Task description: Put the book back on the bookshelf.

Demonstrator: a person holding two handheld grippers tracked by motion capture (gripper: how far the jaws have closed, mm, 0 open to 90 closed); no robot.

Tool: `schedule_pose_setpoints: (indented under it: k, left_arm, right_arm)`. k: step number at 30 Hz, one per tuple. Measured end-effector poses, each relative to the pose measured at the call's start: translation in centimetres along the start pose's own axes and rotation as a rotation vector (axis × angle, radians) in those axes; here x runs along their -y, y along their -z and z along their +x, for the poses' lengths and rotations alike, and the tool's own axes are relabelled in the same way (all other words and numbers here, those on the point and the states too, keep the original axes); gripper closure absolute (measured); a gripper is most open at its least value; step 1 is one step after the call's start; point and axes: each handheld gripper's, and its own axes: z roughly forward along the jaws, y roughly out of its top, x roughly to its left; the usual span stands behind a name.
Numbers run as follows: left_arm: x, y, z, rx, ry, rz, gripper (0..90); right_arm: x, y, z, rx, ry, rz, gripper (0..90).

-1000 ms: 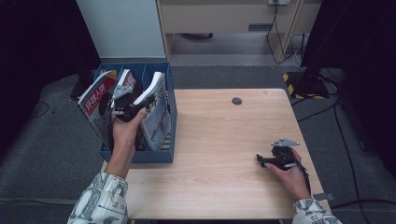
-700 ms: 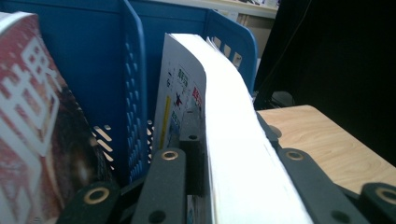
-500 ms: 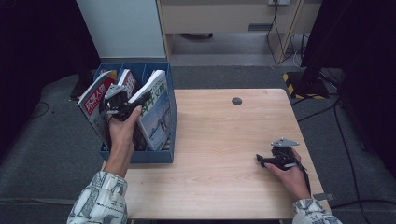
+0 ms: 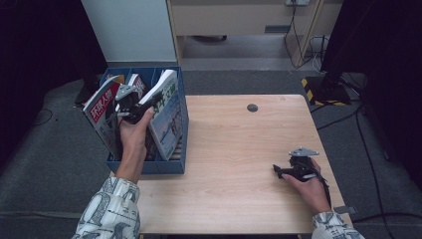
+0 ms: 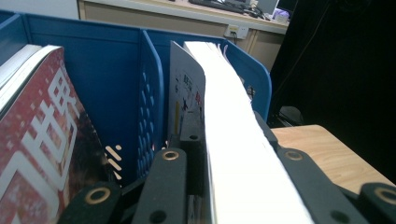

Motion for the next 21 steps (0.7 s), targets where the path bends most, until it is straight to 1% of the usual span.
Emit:
schedule_pose_setpoints:
  k: [1,6,8,9,11,16,19,21]
  left_arm:
    - [-0.04,-0.30,-0.14,0.004,-0.005,0.001,73.1]
    - [-0.18,-0.89,-0.26,0.003,-0.006,0.010,73.1]
    - [-0.20,-1.04,-0.35,0.003,-0.013,0.003,73.1]
    - [-0.20,-1.15,-0.42,-0.003,-0.024,0.000,73.1]
    - [-0.14,-1.19,-0.40,-0.007,-0.027,0.001,73.0]
    - [0.10,-1.10,-0.32,-0.012,-0.022,0.002,73.0]
    - [0.56,-1.12,-0.07,-0.019,-0.014,0.009,73.0]
    - [0.66,-1.07,0.01,-0.024,-0.012,0.002,73.0]
  right_arm:
    - [0.00,0.00,0.00,0.000,0.000,0.000,11.1]
    - [0.00,0.00,-0.01,-0.001,0.001,0.000,11.1]
    - [-0.01,-0.01,-0.02,-0.002,0.002,0.000,11.1]
    - [-0.01,-0.01,-0.03,-0.002,0.003,0.000,11.1]
    - [-0.01,-0.01,-0.03,-0.002,0.004,0.000,11.1]
    - [-0.01,0.00,-0.01,-0.002,0.003,0.001,11.3]
    - [-0.01,0.00,-0.01,-0.001,0.004,0.000,11.3]
    - [-0.01,0.00,-0.02,-0.001,0.004,-0.001,11.3]
